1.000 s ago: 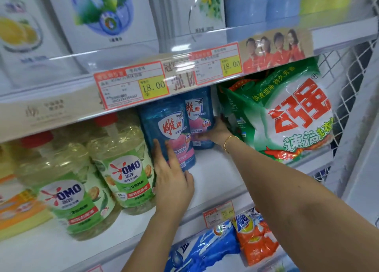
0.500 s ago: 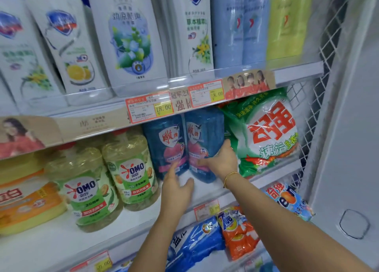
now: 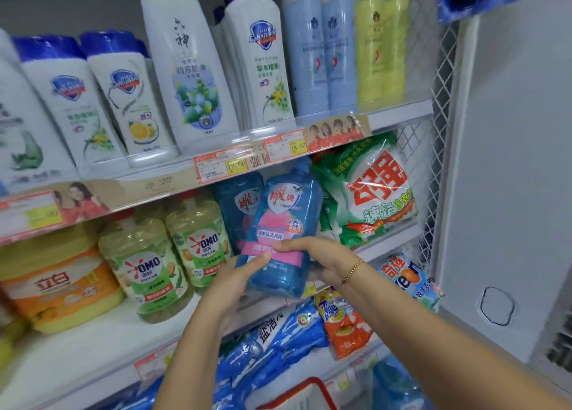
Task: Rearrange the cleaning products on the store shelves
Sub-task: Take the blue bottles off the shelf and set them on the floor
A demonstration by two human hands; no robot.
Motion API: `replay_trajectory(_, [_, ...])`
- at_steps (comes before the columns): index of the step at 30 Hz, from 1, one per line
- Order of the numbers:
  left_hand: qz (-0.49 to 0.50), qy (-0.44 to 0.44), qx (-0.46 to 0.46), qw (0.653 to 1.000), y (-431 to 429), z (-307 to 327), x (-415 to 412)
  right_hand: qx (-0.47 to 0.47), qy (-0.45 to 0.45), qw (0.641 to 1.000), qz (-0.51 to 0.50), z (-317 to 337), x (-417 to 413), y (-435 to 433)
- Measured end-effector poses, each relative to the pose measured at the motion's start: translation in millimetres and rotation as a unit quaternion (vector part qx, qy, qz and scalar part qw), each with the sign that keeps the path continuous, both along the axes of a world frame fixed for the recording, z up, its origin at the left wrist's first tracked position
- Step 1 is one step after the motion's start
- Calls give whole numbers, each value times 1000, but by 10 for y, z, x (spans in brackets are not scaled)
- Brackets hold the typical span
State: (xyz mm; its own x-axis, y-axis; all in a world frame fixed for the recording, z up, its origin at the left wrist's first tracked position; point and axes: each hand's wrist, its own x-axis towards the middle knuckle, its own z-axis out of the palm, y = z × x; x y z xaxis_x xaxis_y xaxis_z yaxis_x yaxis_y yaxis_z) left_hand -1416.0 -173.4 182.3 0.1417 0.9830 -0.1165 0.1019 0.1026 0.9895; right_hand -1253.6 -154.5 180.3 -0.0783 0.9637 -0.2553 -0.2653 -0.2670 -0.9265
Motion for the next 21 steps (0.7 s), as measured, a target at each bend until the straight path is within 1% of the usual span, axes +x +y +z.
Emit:
replay_trajectory(1, [-31,0,-13,999,-43,-2,-56,-9,-2,1000,13,-18,13,-93])
replay_trajectory(2, [-59,-17,-35,998,-113,-2,-88,-17,-5,999,26,-35,27,-202])
replay_trajectory(5, [-103,-111,-92,984,-241,-168,-168,-20,-42,996,71,-126,88,-519])
replay_trajectory(8, [-130,-195,-99,967,-400,-382,-275,-5,-64,991,115,-209,146,-819])
replay_trajectory(9, [-146,-196,-86,966,-467,-409,-291,12,-69,989,131,-246,163,-908])
replay_trajectory(11, [-150,-157,-44,975,-568,-426,-302,56,-80,986,138,-322,183,-1037])
replay_trajectory(12, [-138,-132,-27,981,-619,-411,-292,78,-90,984,133,-357,190,-1073])
replay_trajectory(15, [-89,-98,23,991,-729,-367,-303,141,-140,971,134,-383,200,-1123])
replay_trajectory(19, [-47,-6,123,991,-935,-330,-371,229,-187,944,146,-306,170,-1194])
replay_trajectory(21, [-23,12,164,986,-1057,-314,-377,262,-222,929,137,-289,147,-1220])
